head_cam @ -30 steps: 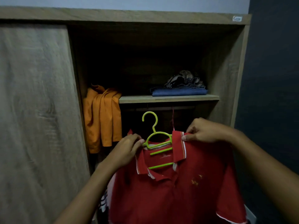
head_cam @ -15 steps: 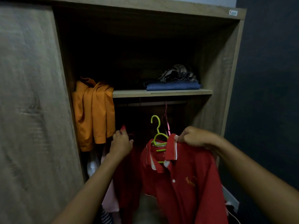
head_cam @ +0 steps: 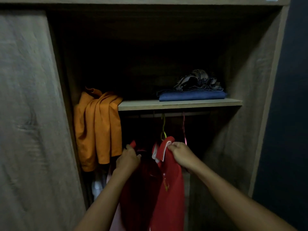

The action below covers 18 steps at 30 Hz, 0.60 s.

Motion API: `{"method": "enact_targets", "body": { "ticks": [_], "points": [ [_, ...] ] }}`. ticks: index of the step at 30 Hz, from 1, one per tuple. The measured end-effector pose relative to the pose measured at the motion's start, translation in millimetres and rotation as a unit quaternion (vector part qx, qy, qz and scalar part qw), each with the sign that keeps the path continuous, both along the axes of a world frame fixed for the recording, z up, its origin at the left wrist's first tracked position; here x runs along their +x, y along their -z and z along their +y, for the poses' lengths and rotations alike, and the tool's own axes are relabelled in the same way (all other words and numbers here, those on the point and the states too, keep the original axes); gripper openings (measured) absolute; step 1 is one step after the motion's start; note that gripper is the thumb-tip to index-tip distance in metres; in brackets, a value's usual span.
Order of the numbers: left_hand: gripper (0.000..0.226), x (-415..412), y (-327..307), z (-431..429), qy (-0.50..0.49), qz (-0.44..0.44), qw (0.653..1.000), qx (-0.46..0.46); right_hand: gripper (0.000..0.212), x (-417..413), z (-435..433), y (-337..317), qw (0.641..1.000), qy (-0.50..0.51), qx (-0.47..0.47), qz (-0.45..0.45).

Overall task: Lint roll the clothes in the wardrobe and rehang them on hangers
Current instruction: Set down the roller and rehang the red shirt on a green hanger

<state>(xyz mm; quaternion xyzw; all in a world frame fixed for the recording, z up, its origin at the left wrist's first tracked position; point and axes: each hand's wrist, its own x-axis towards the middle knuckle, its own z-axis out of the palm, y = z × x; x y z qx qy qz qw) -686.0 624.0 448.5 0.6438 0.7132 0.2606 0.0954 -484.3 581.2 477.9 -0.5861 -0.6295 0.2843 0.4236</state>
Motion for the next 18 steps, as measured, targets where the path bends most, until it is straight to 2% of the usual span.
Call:
{"method": "enact_targets", "body": {
  "ticks": [4, 7, 12, 18],
  "points": [
    [0.045, 6, 1, 12, 0.003, -0.019, 1.000, -0.003, 0.042, -2, 32, 2, 0.998, 0.021, 0.031, -0.042],
    [0.031, 8, 2, 16, 0.025, 0.033, 0.999, 0.016, 0.045, -1, 55, 3, 0.997, 0.034, 0.048, -0.056],
    [0.035, 21, -1, 14, 0.048, 0.115, 0.992, 0.017, 0.038, -1, 75, 8, 0.995, 0.029, 0.051, -0.082],
    [0.040, 29, -7, 14, 0.049, 0.159, 0.986, 0.016, 0.036, 3, 87, 19, 0.992, 0.013, 0.021, -0.124]
  ]
}}
